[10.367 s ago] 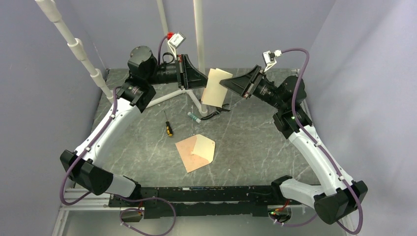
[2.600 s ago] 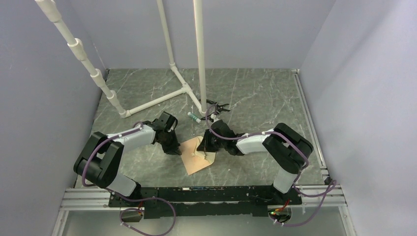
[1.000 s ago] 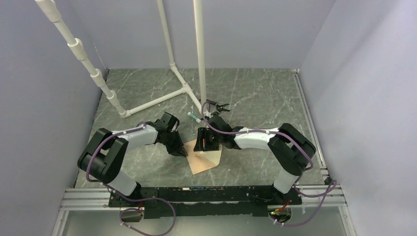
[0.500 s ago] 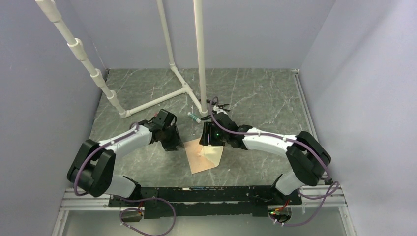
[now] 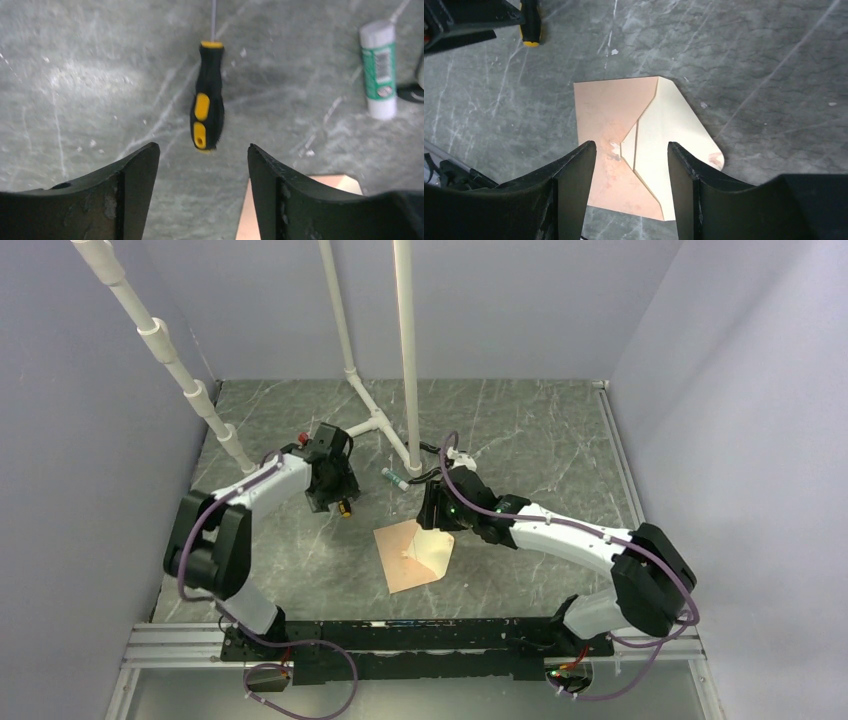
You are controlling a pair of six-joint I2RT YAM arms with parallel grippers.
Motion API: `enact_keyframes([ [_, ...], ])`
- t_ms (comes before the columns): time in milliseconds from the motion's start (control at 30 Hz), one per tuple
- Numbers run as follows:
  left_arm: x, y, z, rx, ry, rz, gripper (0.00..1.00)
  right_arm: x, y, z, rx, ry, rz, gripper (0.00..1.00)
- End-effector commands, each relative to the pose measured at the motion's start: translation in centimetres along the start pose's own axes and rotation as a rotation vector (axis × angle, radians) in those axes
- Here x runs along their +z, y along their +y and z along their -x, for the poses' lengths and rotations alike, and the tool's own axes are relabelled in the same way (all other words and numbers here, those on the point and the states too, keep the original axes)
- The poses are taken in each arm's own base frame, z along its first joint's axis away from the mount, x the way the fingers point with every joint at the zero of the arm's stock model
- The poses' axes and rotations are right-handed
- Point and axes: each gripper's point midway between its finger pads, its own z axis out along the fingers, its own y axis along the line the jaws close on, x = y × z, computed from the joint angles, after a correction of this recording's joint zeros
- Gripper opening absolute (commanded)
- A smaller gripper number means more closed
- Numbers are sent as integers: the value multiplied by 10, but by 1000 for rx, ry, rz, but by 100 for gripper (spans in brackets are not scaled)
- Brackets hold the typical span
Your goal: Place the letter into the envelope and seal it
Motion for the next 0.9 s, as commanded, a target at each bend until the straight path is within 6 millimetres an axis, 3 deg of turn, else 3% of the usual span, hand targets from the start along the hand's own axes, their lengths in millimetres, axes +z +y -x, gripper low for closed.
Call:
enact_keyframes([
  [0,7,2,21,27,-1,37,66,-11,-12,12,-17,-64,-45,58],
  [133,1,-34,36,51,-22,-129,59,-12,-20,15,-35,-78,-76,57],
  [300,1,-65,49,49,-35,-240,67,-10,-23,21,-59,-86,-94,56],
  [467,27,-80,49,-81,67,-153,71,-9,-32,25,-71,-89,-128,56],
  [600,43,-105,41,-76,97,-107,71,-10,-44,27,-60,-94,-155,55],
  [733,56,-108,45,-61,65,10,69,-12,-57,30,-38,-99,-169,55],
  [867,61,-115,49,-55,52,-9,68,-15,-67,32,-13,-109,-176,55],
])
